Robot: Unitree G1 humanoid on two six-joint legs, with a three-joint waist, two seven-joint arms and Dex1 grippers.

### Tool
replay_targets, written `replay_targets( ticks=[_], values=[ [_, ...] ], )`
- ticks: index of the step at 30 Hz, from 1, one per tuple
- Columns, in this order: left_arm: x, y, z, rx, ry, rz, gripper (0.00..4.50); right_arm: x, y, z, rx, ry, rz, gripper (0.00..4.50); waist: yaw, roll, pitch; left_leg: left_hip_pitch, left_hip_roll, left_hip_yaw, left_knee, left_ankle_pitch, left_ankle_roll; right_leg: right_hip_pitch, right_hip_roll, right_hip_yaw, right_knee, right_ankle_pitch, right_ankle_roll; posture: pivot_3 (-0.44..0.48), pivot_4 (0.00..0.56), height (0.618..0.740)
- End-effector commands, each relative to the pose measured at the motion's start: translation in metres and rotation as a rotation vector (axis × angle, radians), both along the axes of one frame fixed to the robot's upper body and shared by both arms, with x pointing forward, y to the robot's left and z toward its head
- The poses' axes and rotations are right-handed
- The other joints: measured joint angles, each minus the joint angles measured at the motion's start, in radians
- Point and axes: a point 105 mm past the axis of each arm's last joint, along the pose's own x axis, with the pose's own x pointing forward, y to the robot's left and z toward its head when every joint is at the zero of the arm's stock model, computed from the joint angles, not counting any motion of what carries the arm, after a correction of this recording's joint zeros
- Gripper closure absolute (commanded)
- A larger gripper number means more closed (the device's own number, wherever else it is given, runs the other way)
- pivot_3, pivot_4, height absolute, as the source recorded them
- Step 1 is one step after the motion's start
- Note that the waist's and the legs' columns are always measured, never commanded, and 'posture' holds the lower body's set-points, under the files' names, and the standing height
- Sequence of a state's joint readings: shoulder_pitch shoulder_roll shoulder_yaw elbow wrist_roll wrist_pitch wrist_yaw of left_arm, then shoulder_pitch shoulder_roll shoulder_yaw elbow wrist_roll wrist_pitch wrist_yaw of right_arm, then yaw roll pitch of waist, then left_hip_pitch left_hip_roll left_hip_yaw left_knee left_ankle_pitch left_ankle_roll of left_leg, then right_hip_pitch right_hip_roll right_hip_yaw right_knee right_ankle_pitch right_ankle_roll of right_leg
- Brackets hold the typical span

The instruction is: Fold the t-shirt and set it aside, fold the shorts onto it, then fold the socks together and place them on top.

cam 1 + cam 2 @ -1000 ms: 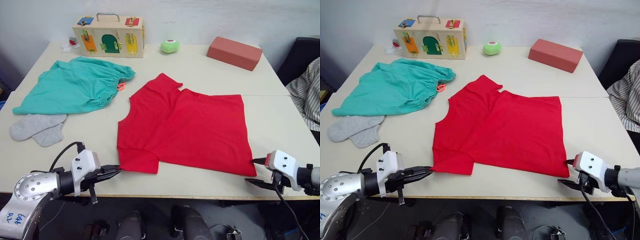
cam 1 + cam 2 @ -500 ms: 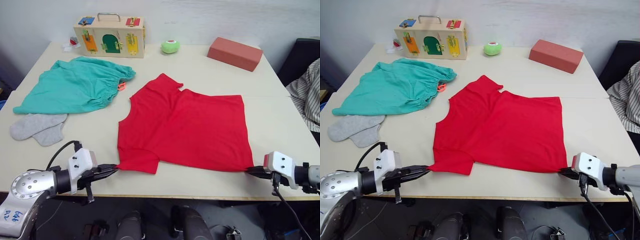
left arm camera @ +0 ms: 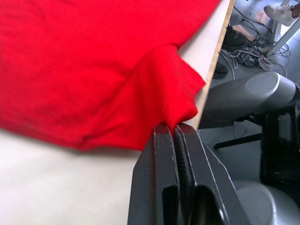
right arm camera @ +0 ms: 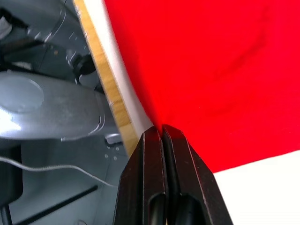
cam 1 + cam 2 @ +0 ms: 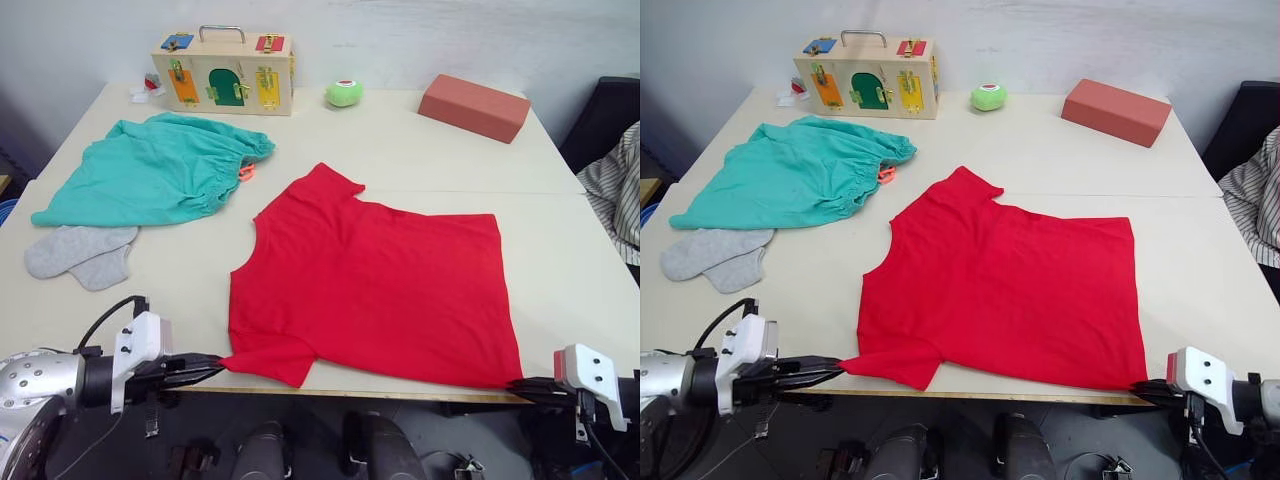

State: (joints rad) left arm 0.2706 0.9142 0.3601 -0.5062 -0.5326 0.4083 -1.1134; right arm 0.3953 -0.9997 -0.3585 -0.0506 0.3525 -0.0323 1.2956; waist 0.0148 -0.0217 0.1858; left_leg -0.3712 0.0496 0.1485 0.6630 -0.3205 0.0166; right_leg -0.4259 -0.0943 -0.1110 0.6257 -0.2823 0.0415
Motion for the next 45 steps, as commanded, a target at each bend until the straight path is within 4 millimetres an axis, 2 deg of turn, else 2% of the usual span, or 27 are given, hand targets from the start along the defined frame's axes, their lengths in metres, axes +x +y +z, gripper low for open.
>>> replay_targets(
  ticks=[1, 9, 17, 23, 31, 35, 45],
  values=[
    [0.016, 0.000, 0.010, -0.007, 0.003, -0.036, 4.50, 0.008, 0.003, 0.022, 0.097, 0.015, -0.046, 4.48, 0.003, 0.000, 0.000, 0.000, 0.000, 0.000, 0.000, 0.000, 0.000, 0.000, 0.000, 0.000, 0.000, 0.000, 0.000, 0.000, 0.150, 0.740],
    [0.059, 0.007, 0.023, 0.018, 0.026, -0.044, 4.50, 0.026, 0.000, 0.044, 0.183, 0.138, -0.083, 4.48, 0.004, 0.002, 0.001, -0.001, 0.000, 0.000, 0.000, 0.003, 0.004, -0.001, 0.000, 0.000, 0.001, 0.000, 0.000, 0.000, 0.150, 0.740],
    [0.090, 0.004, 0.017, -0.027, 0.085, 0.001, 4.50, 0.047, 0.001, 0.042, 0.226, 0.140, -0.097, 4.48, 0.006, 0.002, 0.001, -0.002, -0.001, 0.001, 0.001, 0.006, -0.001, -0.002, 0.000, -0.001, 0.002, 0.000, 0.001, 0.000, 0.150, 0.740],
    [0.098, -0.001, 0.024, -0.078, 0.092, 0.005, 4.50, 0.051, 0.001, 0.044, 0.247, 0.145, -0.112, 4.48, 0.005, 0.002, 0.002, -0.003, -0.001, 0.001, 0.002, 0.006, -0.001, -0.002, 0.000, -0.001, 0.002, 0.001, 0.002, 0.000, 0.150, 0.740],
    [0.105, 0.006, 0.029, -0.066, 0.087, 0.012, 4.50, 0.051, 0.004, 0.051, 0.279, 0.149, -0.125, 4.48, 0.003, 0.002, 0.002, -0.002, -0.001, 0.001, 0.002, 0.006, -0.001, -0.002, 0.000, -0.001, 0.003, 0.001, 0.002, 0.000, 0.150, 0.740],
    [0.116, 0.007, 0.028, -0.070, 0.082, 0.040, 4.50, 0.057, 0.002, 0.050, 0.282, 0.142, -0.155, 4.48, 0.003, 0.002, 0.002, -0.002, -0.001, 0.001, 0.003, 0.006, -0.001, -0.002, 0.000, 0.000, 0.003, 0.001, 0.002, 0.000, 0.150, 0.740],
    [0.133, 0.002, 0.010, -0.020, 0.106, 0.055, 4.50, 0.064, 0.006, 0.031, 0.295, 0.185, -0.188, 4.48, 0.002, 0.002, 0.002, -0.003, -0.001, 0.002, 0.004, 0.007, -0.001, -0.002, 0.001, 0.000, 0.004, 0.001, 0.002, 0.000, 0.150, 0.740]
  ],
)
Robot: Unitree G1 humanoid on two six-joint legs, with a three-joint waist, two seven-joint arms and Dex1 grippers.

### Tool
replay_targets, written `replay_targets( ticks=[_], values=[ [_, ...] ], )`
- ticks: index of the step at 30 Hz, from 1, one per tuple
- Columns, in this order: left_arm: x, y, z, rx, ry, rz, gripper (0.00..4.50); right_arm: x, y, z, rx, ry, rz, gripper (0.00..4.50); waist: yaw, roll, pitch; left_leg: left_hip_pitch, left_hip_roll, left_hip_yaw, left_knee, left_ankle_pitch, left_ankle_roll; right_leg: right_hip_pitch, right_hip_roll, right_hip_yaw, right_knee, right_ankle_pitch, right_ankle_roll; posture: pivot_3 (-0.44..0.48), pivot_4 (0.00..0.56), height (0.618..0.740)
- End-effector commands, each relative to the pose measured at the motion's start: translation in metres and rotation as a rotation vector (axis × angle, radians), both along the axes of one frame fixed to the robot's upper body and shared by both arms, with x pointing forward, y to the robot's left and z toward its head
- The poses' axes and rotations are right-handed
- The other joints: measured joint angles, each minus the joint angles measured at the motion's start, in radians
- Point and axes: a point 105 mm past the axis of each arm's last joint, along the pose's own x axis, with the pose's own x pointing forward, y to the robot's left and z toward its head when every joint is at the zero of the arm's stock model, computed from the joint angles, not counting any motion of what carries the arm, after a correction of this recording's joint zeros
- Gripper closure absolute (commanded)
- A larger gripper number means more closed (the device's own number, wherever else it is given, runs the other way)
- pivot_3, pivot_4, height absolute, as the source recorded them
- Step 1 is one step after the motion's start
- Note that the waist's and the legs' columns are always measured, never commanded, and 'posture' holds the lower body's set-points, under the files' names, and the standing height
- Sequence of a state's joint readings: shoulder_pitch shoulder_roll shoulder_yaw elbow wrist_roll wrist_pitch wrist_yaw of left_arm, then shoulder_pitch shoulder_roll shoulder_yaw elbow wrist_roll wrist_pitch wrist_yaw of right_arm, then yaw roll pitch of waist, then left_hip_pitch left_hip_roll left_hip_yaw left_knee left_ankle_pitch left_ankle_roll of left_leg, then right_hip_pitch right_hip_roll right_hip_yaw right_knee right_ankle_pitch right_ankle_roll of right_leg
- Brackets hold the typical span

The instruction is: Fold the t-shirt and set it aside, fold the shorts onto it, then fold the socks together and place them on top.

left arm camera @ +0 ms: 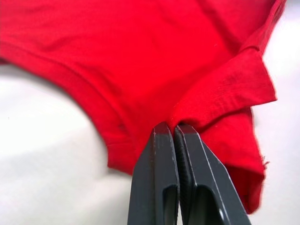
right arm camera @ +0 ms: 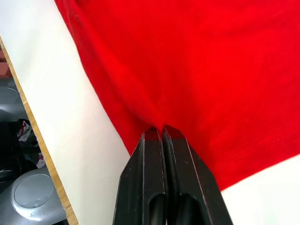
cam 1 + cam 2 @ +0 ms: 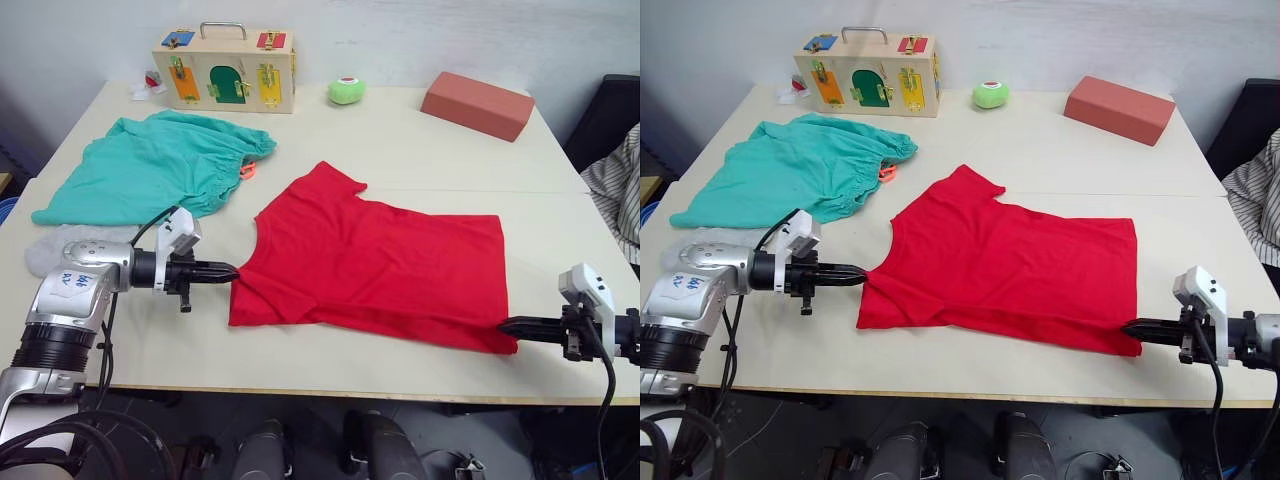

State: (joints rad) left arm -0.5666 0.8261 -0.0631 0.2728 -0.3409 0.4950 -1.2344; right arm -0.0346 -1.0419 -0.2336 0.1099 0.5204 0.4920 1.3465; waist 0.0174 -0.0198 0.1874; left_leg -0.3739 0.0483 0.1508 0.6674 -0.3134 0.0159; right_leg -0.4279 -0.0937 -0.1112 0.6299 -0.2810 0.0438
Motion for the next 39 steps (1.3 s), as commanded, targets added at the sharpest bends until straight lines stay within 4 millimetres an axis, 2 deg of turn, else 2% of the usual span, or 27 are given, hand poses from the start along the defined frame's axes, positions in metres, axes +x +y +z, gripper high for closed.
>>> replay_targets(
  ticks=[1, 5, 7, 8, 9, 11, 14, 17, 20, 22, 24, 26, 28, 30, 34, 35, 36, 37, 39],
  values=[
    [0.005, -0.001, 0.002, 0.030, -0.025, -0.010, 4.50, 0.002, 0.004, -0.004, 0.006, 0.015, 0.003, 4.48, -0.001, 0.000, 0.000, 0.000, 0.000, 0.000, 0.000, 0.000, 0.000, 0.000, 0.000, 0.000, 0.000, 0.000, 0.000, 0.000, 0.150, 0.740],
    [0.010, -0.002, 0.000, 0.019, -0.025, 0.002, 4.50, 0.005, 0.005, -0.010, 0.001, 0.015, -0.018, 4.48, -0.003, 0.000, 0.000, 0.000, 0.000, 0.000, 0.001, 0.000, 0.000, 0.000, 0.000, 0.000, 0.001, 0.000, 0.000, 0.000, 0.150, 0.740],
    [0.011, -0.002, 0.001, 0.000, -0.017, 0.021, 4.50, 0.013, 0.000, -0.008, 0.007, -0.022, -0.081, 4.48, -0.005, 0.000, 0.000, 0.000, 0.000, 0.000, 0.001, 0.000, 0.000, 0.000, 0.000, 0.000, 0.001, 0.000, 0.000, 0.000, 0.150, 0.740],
    [0.012, -0.002, 0.001, -0.005, -0.014, 0.028, 4.28, 0.014, -0.001, -0.006, 0.025, -0.015, -0.100, 4.50, -0.006, 0.000, 0.000, 0.000, 0.000, 0.000, 0.001, 0.000, 0.000, 0.000, 0.000, 0.000, 0.001, 0.000, 0.000, 0.000, 0.150, 0.740],
    [0.013, 0.000, 0.001, -0.007, -0.024, 0.046, 4.03, 0.016, 0.000, -0.003, 0.028, -0.041, -0.099, 4.31, -0.007, 0.000, 0.000, 0.000, 0.000, 0.000, 0.001, 0.000, 0.000, 0.000, 0.000, 0.000, 0.001, 0.000, 0.000, 0.000, 0.150, 0.740],
    [0.017, 0.003, 0.003, -0.012, -0.061, 0.079, 3.54, 0.014, 0.001, 0.004, 0.022, -0.078, -0.076, 3.88, -0.007, 0.000, 0.000, 0.000, 0.000, 0.000, 0.001, 0.000, 0.000, 0.000, 0.000, 0.001, 0.002, 0.000, 0.000, 0.000, 0.150, 0.740],
    [0.021, 0.010, 0.011, -0.054, -0.116, 0.142, 2.60, 0.017, -0.007, 0.016, -0.018, -0.200, -0.099, 2.85, -0.008, 0.000, 0.000, 0.000, 0.000, 0.000, 0.001, 0.000, 0.000, 0.000, 0.000, 0.001, 0.002, 0.000, 0.000, 0.000, 0.150, 0.740],
    [0.018, 0.018, 0.023, -0.097, -0.214, 0.171, 1.63, 0.014, -0.016, 0.030, -0.040, -0.293, -0.127, 1.77, -0.010, 0.000, 0.000, 0.000, 0.000, 0.000, 0.001, 0.000, 0.000, 0.000, -0.001, 0.001, 0.002, 0.000, 0.000, 0.000, 0.150, 0.740],
    [0.007, 0.019, 0.040, -0.169, -0.303, 0.128, 0.69, 0.008, -0.013, 0.045, -0.049, -0.387, -0.107, 0.72, -0.015, 0.000, 0.000, 0.000, 0.000, 0.000, 0.000, 0.000, 0.000, 0.000, -0.001, 0.001, 0.001, 0.000, 0.000, 0.000, 0.150, 0.740],
    [-0.003, 0.015, 0.047, -0.197, -0.342, 0.078, 0.68, 0.003, -0.005, 0.051, -0.045, -0.427, -0.080, 0.04, -0.017, 0.000, 0.000, 0.000, 0.000, 0.000, 0.000, 0.000, 0.000, 0.000, -0.001, 0.001, 0.002, 0.000, 0.000, 0.000, 0.150, 0.740],
    [-0.031, -0.001, 0.039, -0.126, -0.343, -0.113, 0.85, -0.011, 0.025, 0.057, 0.016, -0.457, 0.022, 0.01, -0.019, 0.000, 0.000, 0.001, 0.000, 0.000, 0.000, 0.001, -0.001, 0.001, -0.001, 0.001, 0.002, 0.000, 0.000, 0.000, 0.150, 0.740],
    [-0.051, -0.012, 0.027, -0.069, -0.341, -0.245, 1.33, -0.023, 0.048, 0.057, 0.082, -0.455, 0.092, 0.38, -0.022, 0.000, 0.000, 0.002, 0.001, 0.000, -0.003, 0.001, -0.002, 0.000, 0.000, 0.002, 0.001, 0.000, 0.000, 0.000, 0.150, 0.740],
    [-0.067, -0.034, 0.010, -0.074, -0.302, -0.353, 1.94, -0.030, 0.074, 0.038, 0.066, -0.499, 0.195, 0.99, -0.019, 0.000, 0.000, 0.003, 0.001, 0.000, -0.004, 0.001, -0.003, 0.001, 0.000, 0.002, 0.000, 0.000, 0.000, 0.000, 0.150, 0.740],
    [-0.075, -0.046, -0.004, -0.037, -0.300, -0.450, 2.64, -0.028, 0.089, 0.023, 0.055, -0.524, 0.250, 1.74, -0.018, 0.000, -0.001, 0.004, 0.001, 0.000, -0.003, 0.001, -0.003, 0.002, 0.000, 0.002, 0.000, 0.000, 0.000, 0.000, 0.150, 0.740],
    [-0.064, -0.061, -0.018, -0.032, -0.314, -0.480, 3.90, -0.015, 0.094, 0.006, 0.061, -0.544, 0.243, 3.12, -0.015, 0.000, -0.001, 0.003, -0.001, 0.000, -0.002, 0.001, -0.002, 0.002, -0.001, 0.003, 0.000, 0.002, 0.002, 0.000, 0.150, 0.740],
    [-0.062, -0.063, -0.021, -0.023, -0.319, -0.486, 4.31, -0.012, 0.094, 0.003, 0.063, -0.544, 0.243, 3.57, -0.016, 0.000, -0.001, 0.003, -0.001, 0.000, -0.002, 0.002, 0.000, 0.002, -0.001, 0.003, -0.001, 0.002, 0.002, 0.000, 0.150, 0.740],
    [-0.060, -0.065, -0.023, -0.010, -0.324, -0.492, 4.50, -0.010, 0.094, 0.001, 0.060, -0.549, 0.244, 3.92, -0.016, 0.000, -0.001, 0.003, -0.002, 0.000, -0.001, 0.002, 0.001, 0.002, -0.001, 0.003, 0.000, 0.002, 0.002, 0.000, 0.150, 0.740],
    [-0.052, -0.066, -0.025, 0.006, -0.353, -0.486, 4.50, -0.007, 0.095, -0.001, 0.061, -0.554, 0.242, 4.28, -0.017, 0.000, -0.001, 0.002, -0.001, 0.000, -0.002, 0.002, 0.001, 0.002, -0.001, 0.003, -0.001, 0.002, 0.002, 0.000, 0.150, 0.740],
    [-0.040, -0.070, -0.027, 0.006, -0.378, -0.467, 4.50, -0.002, 0.097, -0.004, 0.063, -0.562, 0.240, 4.45, -0.017, 0.000, -0.001, 0.003, -0.001, 0.000, -0.002, 0.002, 0.000, 0.002, -0.001, 0.002, 0.000, 0.002, 0.002, 0.000, 0.150, 0.740]
  ],
)
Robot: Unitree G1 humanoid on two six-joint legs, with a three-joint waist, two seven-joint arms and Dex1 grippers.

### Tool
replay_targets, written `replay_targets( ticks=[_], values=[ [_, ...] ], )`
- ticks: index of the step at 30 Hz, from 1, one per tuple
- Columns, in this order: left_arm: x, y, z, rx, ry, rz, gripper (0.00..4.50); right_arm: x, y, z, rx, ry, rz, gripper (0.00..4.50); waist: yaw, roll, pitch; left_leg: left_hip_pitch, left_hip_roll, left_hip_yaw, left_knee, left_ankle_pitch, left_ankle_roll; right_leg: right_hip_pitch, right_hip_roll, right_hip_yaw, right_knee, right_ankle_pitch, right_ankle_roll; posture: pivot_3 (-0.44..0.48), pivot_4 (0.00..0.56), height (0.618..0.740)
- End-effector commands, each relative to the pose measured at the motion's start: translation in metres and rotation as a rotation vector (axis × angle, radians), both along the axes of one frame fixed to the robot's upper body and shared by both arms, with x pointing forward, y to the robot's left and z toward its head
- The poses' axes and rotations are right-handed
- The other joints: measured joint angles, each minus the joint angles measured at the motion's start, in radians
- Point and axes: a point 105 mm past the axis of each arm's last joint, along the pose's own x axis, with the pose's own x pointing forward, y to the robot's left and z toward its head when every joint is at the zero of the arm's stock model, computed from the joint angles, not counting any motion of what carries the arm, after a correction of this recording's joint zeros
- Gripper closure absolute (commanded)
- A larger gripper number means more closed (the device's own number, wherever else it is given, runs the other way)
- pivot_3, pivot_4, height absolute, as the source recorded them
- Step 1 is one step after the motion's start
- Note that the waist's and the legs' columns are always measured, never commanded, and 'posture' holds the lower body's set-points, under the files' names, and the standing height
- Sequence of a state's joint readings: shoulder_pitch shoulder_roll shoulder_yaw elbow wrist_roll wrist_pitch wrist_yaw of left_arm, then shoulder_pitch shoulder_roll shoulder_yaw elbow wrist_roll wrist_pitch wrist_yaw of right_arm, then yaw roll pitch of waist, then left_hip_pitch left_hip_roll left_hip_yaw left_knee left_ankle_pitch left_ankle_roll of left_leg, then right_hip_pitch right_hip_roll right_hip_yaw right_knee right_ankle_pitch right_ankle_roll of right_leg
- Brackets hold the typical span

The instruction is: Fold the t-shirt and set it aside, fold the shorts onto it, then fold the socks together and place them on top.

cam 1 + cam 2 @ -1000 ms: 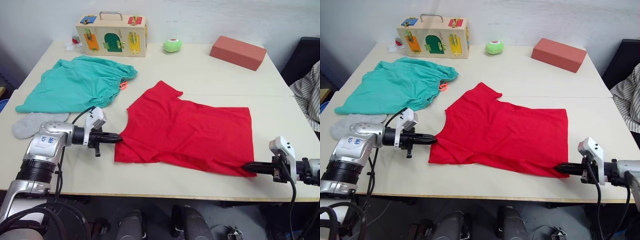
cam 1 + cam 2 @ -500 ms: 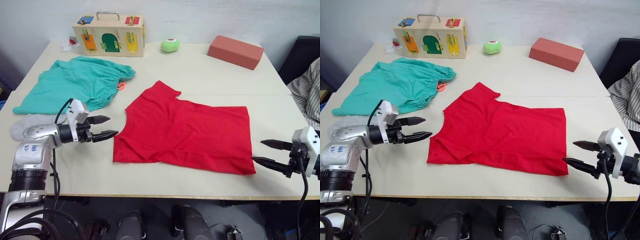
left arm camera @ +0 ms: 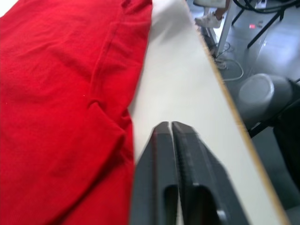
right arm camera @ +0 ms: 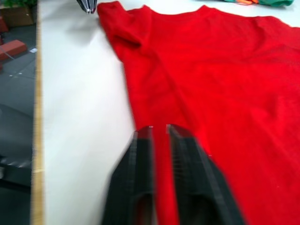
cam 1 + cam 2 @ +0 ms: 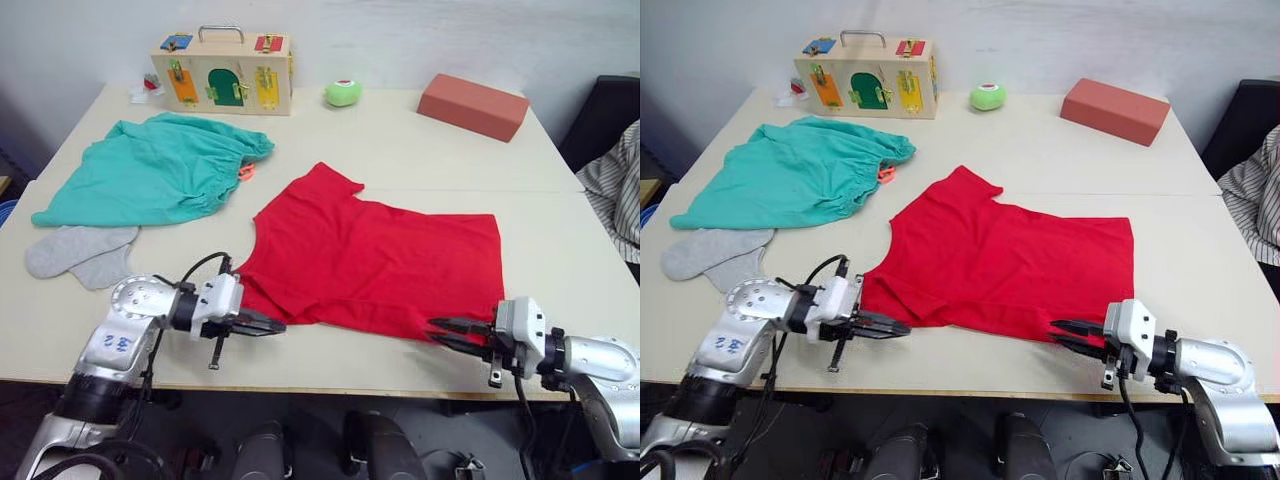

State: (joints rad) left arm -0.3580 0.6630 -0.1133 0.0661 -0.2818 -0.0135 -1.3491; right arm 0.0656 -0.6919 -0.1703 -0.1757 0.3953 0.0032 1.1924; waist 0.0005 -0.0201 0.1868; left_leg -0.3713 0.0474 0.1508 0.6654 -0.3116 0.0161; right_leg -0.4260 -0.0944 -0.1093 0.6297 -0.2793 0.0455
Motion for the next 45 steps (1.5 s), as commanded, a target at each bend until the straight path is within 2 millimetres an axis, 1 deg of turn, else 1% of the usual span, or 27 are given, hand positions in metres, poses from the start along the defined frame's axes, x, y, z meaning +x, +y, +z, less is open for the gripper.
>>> replay_targets(
  ticks=[1, 5, 8, 11, 15, 18, 21, 23, 24, 25, 26, 28, 32, 35, 37, 40, 43, 45],
  values=[
    [0.017, -0.004, -0.001, 0.002, -0.060, 0.015, 4.50, 0.006, 0.004, -0.001, 0.008, -0.039, 0.002, 4.45, 0.000, 0.000, 0.000, 0.000, 0.000, 0.000, 0.000, 0.000, 0.000, 0.000, 0.000, 0.000, 0.000, 0.000, 0.000, 0.000, 0.150, 0.740],
    [0.021, -0.007, -0.009, 0.061, -0.081, -0.034, 4.50, 0.009, 0.009, -0.003, 0.012, -0.033, 0.007, 4.45, -0.004, 0.000, 0.000, 0.000, 0.000, 0.001, 0.001, 0.000, 0.000, 0.000, 0.000, 0.000, 0.000, 0.000, 0.000, 0.000, 0.150, 0.740],
    [0.025, -0.008, -0.009, 0.052, -0.077, -0.028, 4.50, 0.010, 0.011, -0.002, 0.013, -0.036, -0.005, 4.45, -0.002, 0.000, 0.000, 0.000, 0.000, 0.001, 0.001, 0.000, 0.000, 0.000, 0.000, 0.000, 0.000, 0.000, 0.000, 0.000, 0.150, 0.740],
    [0.033, -0.006, -0.009, 0.055, -0.109, 0.019, 4.50, 0.011, 0.011, -0.001, 0.013, -0.042, -0.028, 4.45, -0.002, 0.000, 0.000, -0.001, 0.000, 0.001, 0.001, 0.000, 0.001, 0.000, 0.000, 0.000, 0.000, 0.000, 0.000, 0.000, 0.150, 0.740],
    [0.056, -0.008, 0.000, 0.010, -0.186, 0.134, 4.50, 0.014, 0.009, 0.001, 0.000, -0.054, -0.067, 4.45, 0.000, 0.000, 0.000, -0.001, 0.000, 0.000, 0.001, 0.000, 0.001, 0.000, -0.001, 0.000, 0.000, 0.000, 0.000, 0.000, 0.150, 0.740],
    [0.064, -0.010, 0.002, 0.018, -0.247, 0.150, 4.50, 0.017, 0.006, 0.001, -0.009, -0.068, -0.103, 4.45, 0.000, 0.000, 0.000, -0.001, 0.000, 0.000, 0.001, 0.000, 0.001, 0.000, -0.001, 0.000, 0.000, 0.000, 0.000, 0.000, 0.150, 0.740],
    [0.074, -0.013, 0.010, -0.032, -0.296, 0.210, 4.50, 0.021, -0.001, 0.001, -0.019, -0.085, -0.153, 4.45, -0.001, 0.000, 0.000, -0.001, 0.000, 0.000, 0.001, 0.000, 0.001, 0.000, -0.001, -0.001, 0.000, 0.000, 0.000, 0.000, 0.150, 0.740],
    [0.081, -0.013, 0.020, -0.103, -0.316, 0.271, 4.50, 0.024, -0.006, 0.001, -0.016, -0.095, -0.185, 4.45, -0.001, 0.000, 0.000, -0.001, 0.000, 0.000, 0.001, 0.000, 0.001, 0.000, -0.001, -0.001, 0.000, 0.000, 0.000, 0.000, 0.150, 0.740],
    [0.081, -0.010, 0.032, -0.181, -0.299, 0.297, 4.50, 0.024, -0.007, 0.003, 0.019, -0.105, -0.195, 4.45, -0.001, 0.000, 0.000, -0.001, 0.000, 0.000, 0.001, 0.000, 0.001, 0.000, -0.001, -0.001, 0.000, 0.000, 0.000, 0.000, 0.150, 0.740],
    [0.080, -0.008, 0.040, -0.236, -0.284, 0.311, 4.50, 0.024, -0.007, 0.006, 0.046, -0.113, -0.202, 4.45, -0.002, 0.000, 0.000, -0.001, 0.000, 0.000, 0.001, 0.000, 0.001, 0.000, -0.001, -0.001, 0.000, 0.000, 0.000, 0.000, 0.150, 0.740],
    [0.073, -0.005, 0.049, -0.289, -0.250, 0.289, 4.50, 0.022, -0.005, 0.008, 0.068, -0.121, -0.187, 4.45, -0.004, 0.000, 0.000, -0.001, 0.000, 0.000, 0.001, 0.000, 0.001, 0.000, 0.000, -0.001, 0.001, 0.000, 0.000, 0.000, 0.150, 0.740],
    [0.052, -0.001, 0.050, -0.271, -0.194, 0.199, 4.50, 0.012, 0.004, 0.007, 0.067, -0.108, -0.120, 4.45, -0.008, 0.000, 0.000, -0.001, 0.001, 0.000, 0.001, 0.001, 0.001, -0.001, 0.000, 0.000, 0.001, 0.000, 0.000, 0.000, 0.150, 0.740],
    [0.008, 0.008, 0.033, -0.150, -0.054, 0.054, 4.50, -0.002, 0.024, -0.002, 0.049, -0.081, -0.031, 4.45, -0.013, 0.000, 0.000, 0.000, 0.001, 0.001, 0.000, 0.001, -0.001, 0.000, 0.001, 0.000, 0.002, -0.001, 0.000, 0.000, 0.150, 0.740],
    [-0.012, 0.011, 0.019, -0.066, -0.006, 0.008, 4.50, -0.002, 0.029, -0.010, 0.048, -0.075, -0.041, 4.45, -0.011, 0.000, 0.000, 0.000, 0.001, 0.000, 0.001, 0.001, -0.001, 0.000, 0.000, 0.000, 0.002, -0.001, 0.000, 0.000, 0.150, 0.740],
    [-0.016, 0.010, 0.007, -0.018, -0.009, 0.002, 4.50, 0.000, 0.029, -0.016, 0.043, -0.070, -0.051, 4.45, -0.001, 0.000, 0.000, 0.000, 0.000, 0.000, 0.001, 0.000, 0.000, 0.000, 0.000, 0.000, 0.002, -0.001, 0.000, 0.000, 0.150, 0.740],
    [-0.012, 0.004, -0.010, 0.036, -0.030, 0.023, 4.50, 0.003, 0.028, -0.021, 0.033, -0.067, -0.058, 4.45, 0.004, 0.000, 0.000, 0.000, -0.001, -0.001, 0.001, 0.000, 0.001, 0.000, -0.002, 0.000, 0.001, -0.001, 0.000, 0.000, 0.150, 0.740],
    [-0.004, -0.005, -0.017, 0.039, -0.035, 0.054, 4.50, 0.007, 0.026, -0.023, 0.022, -0.066, -0.055, 4.45, 0.000, 0.000, 0.000, 0.000, -0.001, -0.001, 0.001, -0.001, 0.002, 0.000, -0.001, 0.000, 0.001, 0.000, 0.000, 0.000, 0.150, 0.740],
    [0.002, -0.010, -0.019, 0.034, -0.049, 0.079, 4.50, 0.009, 0.026, -0.024, 0.018, -0.068, -0.052, 4.45, -0.001, 0.000, 0.000, 0.000, 0.000, -0.001, 0.001, -0.001, 0.001, 0.000, -0.001, 0.000, 0.000, 0.000, 0.000, 0.000, 0.150, 0.740]
  ],
)
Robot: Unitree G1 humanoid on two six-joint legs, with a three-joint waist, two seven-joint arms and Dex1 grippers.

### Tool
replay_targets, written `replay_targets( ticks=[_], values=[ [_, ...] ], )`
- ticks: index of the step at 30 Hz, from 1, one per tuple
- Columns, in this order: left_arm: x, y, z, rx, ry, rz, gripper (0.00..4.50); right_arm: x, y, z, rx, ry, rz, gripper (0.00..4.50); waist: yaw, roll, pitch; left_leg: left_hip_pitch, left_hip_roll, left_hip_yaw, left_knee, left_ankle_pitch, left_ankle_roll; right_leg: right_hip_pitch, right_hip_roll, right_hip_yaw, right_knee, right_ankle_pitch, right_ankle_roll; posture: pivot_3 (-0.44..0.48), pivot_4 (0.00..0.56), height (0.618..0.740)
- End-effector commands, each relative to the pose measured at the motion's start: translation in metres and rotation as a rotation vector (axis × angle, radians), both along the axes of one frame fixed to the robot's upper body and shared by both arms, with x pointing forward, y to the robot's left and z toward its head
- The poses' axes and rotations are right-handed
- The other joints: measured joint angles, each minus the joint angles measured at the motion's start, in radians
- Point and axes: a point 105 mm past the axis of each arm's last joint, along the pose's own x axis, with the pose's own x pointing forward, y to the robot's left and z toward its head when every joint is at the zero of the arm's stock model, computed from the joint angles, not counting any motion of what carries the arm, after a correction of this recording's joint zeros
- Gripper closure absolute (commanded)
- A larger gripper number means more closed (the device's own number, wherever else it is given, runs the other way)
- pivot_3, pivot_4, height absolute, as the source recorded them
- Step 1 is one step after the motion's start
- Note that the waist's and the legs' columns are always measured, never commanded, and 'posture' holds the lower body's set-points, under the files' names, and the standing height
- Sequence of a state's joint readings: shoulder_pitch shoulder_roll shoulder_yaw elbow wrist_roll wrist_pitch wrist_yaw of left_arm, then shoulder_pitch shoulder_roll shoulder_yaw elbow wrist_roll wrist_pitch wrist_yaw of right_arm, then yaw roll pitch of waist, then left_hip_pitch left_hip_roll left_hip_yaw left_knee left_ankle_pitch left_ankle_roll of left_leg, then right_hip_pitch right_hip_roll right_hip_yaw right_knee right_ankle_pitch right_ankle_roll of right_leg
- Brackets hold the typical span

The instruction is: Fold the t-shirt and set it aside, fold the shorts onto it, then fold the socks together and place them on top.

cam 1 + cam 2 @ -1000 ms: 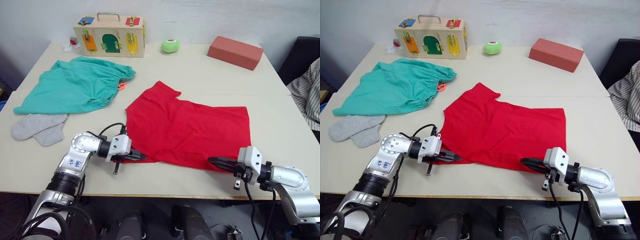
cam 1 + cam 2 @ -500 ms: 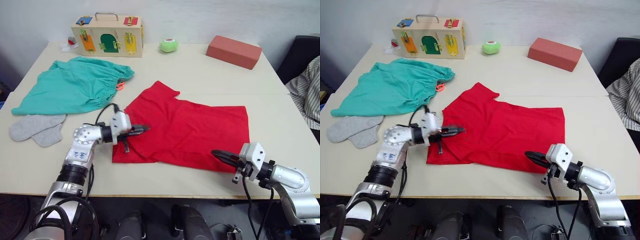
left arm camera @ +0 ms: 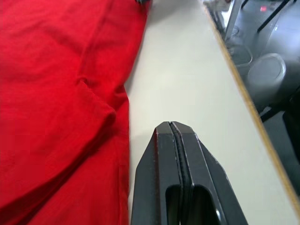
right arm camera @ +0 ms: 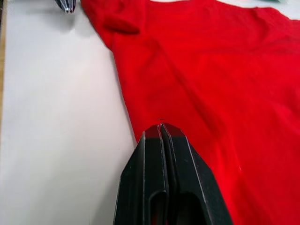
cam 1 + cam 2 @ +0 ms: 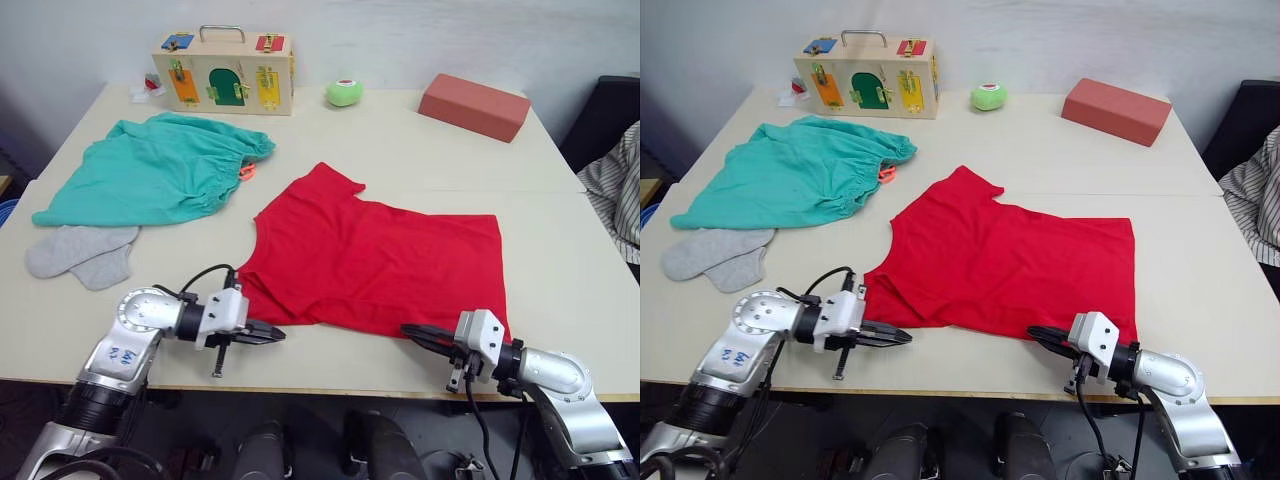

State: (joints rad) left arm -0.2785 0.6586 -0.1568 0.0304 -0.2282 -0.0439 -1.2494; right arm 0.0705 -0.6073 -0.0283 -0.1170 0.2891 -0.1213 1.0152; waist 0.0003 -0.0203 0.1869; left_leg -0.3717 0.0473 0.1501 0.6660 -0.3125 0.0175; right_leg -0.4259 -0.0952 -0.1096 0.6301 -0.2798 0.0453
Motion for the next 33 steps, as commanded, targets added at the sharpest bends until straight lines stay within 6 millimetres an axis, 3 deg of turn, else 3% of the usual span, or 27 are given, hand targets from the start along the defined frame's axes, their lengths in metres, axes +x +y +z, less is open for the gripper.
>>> replay_targets(
  ticks=[1, 9, 12, 25, 27, 29, 33],
  values=[
    [0.013, -0.006, 0.003, -0.003, -0.057, 0.039, 4.50, 0.002, 0.002, 0.004, 0.001, -0.032, 0.017, 4.45, -0.001, 0.000, 0.000, 0.000, 0.000, 0.000, 0.000, 0.000, 0.000, 0.000, 0.000, 0.000, 0.000, 0.000, 0.000, 0.000, 0.150, 0.740],
    [0.027, -0.005, 0.008, -0.046, -0.070, 0.106, 4.50, 0.003, 0.003, 0.003, 0.009, -0.025, 0.015, 4.45, -0.002, 0.000, 0.000, 0.000, 0.000, 0.000, 0.000, 0.000, 0.000, 0.000, 0.000, 0.000, 0.001, 0.000, 0.000, 0.000, 0.150, 0.740],
    [0.044, 0.002, 0.009, -0.042, -0.126, 0.185, 4.50, 0.002, 0.001, 0.002, 0.008, -0.023, 0.005, 4.45, -0.002, 0.000, 0.000, 0.000, 0.000, 0.000, 0.000, 0.000, 0.000, 0.000, 0.000, 0.000, 0.001, 0.000, 0.000, 0.000, 0.150, 0.740],
    [0.085, 0.001, 0.040, -0.202, -0.309, 0.359, 4.50, 0.014, -0.010, 0.012, 0.028, -0.069, -0.113, 4.45, -0.002, 0.000, 0.000, 0.000, 0.000, 0.000, 0.000, 0.000, 0.000, 0.000, 0.000, -0.001, 0.001, 0.000, 0.000, 0.000, 0.150, 0.740],
    [0.079, 0.005, 0.057, -0.308, -0.287, 0.352, 4.50, 0.014, -0.008, 0.020, 0.052, -0.091, -0.116, 4.45, -0.004, 0.000, 0.000, 0.000, 0.000, 0.000, 0.000, 0.000, 0.000, 0.000, 0.000, 0.000, 0.001, 0.000, 0.000, 0.000, 0.150, 0.740],
    [0.060, 0.008, 0.067, -0.381, -0.208, 0.268, 4.50, 0.009, 0.002, 0.028, 0.086, -0.107, -0.071, 4.45, -0.005, 0.000, 0.000, 0.000, 0.000, 0.000, 0.000, 0.001, -0.001, 0.000, 0.000, 0.000, 0.001, 0.000, 0.000, 0.000, 0.150, 0.740],
    [0.026, 0.012, 0.052, -0.269, -0.092, 0.128, 4.50, 0.002, 0.015, 0.029, 0.079, -0.101, -0.014, 4.45, -0.008, 0.000, 0.000, 0.001, 0.001, 0.000, 0.000, 0.002, -0.002, 0.000, 0.001, 0.000, 0.002, 0.000, 0.000, 0.000, 0.150, 0.740]
  ],
)
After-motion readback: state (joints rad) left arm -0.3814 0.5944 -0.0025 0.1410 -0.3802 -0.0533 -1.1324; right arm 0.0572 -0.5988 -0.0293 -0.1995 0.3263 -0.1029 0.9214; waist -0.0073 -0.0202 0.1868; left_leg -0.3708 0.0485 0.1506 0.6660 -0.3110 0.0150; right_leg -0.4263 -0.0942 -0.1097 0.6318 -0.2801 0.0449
